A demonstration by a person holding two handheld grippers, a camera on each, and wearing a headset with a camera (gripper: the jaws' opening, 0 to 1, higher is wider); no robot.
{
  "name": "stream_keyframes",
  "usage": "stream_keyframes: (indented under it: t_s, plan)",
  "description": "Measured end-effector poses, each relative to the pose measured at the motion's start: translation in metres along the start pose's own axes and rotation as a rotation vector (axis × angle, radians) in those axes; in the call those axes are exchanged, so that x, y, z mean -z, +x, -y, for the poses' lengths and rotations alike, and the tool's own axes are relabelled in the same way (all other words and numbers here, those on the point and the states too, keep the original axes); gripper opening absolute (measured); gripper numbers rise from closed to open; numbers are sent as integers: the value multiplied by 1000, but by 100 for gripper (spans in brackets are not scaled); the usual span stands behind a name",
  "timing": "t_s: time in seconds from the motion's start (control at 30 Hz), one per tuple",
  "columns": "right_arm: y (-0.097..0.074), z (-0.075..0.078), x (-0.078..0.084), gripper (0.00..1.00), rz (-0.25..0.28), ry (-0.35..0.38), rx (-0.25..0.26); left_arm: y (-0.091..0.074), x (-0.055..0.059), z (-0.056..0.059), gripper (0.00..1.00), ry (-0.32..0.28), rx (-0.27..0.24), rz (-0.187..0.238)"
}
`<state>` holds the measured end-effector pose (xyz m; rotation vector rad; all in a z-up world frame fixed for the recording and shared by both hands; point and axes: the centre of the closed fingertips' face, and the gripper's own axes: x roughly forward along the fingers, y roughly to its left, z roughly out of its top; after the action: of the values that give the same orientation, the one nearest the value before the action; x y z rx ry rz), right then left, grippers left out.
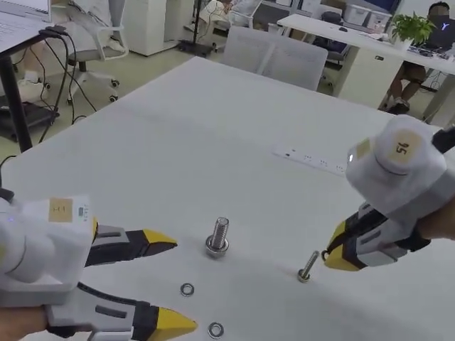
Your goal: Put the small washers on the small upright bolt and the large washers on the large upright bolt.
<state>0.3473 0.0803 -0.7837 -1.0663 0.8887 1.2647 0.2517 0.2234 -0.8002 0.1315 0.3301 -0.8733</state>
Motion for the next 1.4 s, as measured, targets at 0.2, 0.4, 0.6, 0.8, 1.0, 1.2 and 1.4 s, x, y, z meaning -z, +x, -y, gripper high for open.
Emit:
stream_keyframes:
  t_s: [0.2,0.4,0.6,0.8,1.0,1.2,1.4]
  plan:
    - [9,12,-4,13,-1,-3,11,0,1,-1,62,-3,-5,-1]
    - [18,17,-2,13,-17,-7,3,-1,3,-2,62,-9,-8,-7]
    - [24,19,4,13,-35,-2,-12,0,4,-3,62,-14,-12,-10]
    - [28,20,6,13,-37,0,-22,1,4,-3,62,-15,-14,-14]
    - [34,19,10,13,-49,3,-35,1,5,-3,62,-18,-16,-13]
    - [40,18,12,13,-52,7,-48,2,6,-2,62,-19,-13,-16]
    - [51,19,14,13,-57,18,-58,2,7,-3,62,-22,-14,-17]
